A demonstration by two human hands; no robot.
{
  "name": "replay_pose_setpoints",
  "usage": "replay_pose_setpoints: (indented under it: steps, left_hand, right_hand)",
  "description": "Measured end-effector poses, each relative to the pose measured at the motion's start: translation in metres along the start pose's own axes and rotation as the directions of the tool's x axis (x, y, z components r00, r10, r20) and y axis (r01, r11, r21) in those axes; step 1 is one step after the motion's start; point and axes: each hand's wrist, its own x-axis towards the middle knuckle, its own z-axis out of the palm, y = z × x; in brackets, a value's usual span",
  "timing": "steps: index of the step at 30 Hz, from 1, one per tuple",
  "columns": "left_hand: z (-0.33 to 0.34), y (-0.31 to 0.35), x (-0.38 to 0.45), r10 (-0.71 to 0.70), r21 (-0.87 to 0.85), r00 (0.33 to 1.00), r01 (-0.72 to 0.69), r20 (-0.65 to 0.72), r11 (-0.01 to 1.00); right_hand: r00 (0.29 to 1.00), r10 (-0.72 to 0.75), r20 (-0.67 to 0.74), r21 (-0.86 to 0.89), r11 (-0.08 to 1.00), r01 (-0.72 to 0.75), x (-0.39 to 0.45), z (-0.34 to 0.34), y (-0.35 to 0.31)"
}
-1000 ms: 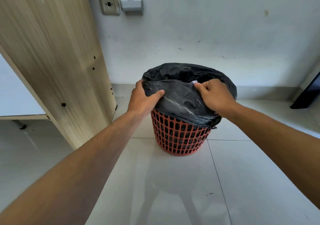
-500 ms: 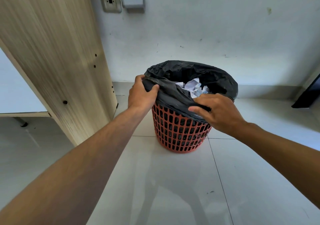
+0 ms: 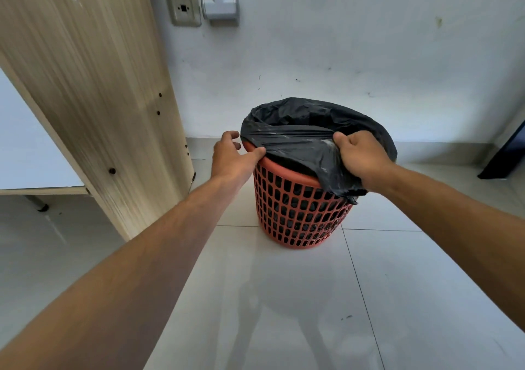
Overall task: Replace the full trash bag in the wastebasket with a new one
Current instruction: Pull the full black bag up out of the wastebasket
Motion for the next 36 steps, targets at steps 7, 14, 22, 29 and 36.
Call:
replay_pose_setpoints:
  steps: [7,14,22,29,36]
  left_hand:
    - [0.004,0.009,-0.002,-0.079,-0.048,0.993,0.084,0.091,0.995]
    - [0.011,0.016,-0.001,-0.066,0.109,0.996,0.059,0.06,0.992]
    - [-0.014,0.014,0.005,0.03,0.431,0.997,-0.058,0.071,0.901]
    - [-0.019,0.008,-0.002,0.115,0.668,0.985,-0.17,0.126,0.725]
    - [-0.021,0.01,0.001,0.221,0.649,0.957,-0.288,0.185,0.704]
  right_hand:
    - [0.863,-0.376,0.337,-0.133,0.889,0.439,-0.018,0.0,-0.003]
    - [0.865,-0.485,0.128,-0.361,0.79,0.496,-0.006,-0.007,-0.004]
    - [0.863,-0.473,0.177,-0.538,0.688,0.487,-0.018,-0.013,-0.027]
    - [0.76,-0.069,0.647,-0.581,0.602,0.549,-0.038,-0.013,-0.045]
    - [0.73,0.078,0.679,-0.607,0.619,0.498,-0.033,-0.056,-0.051]
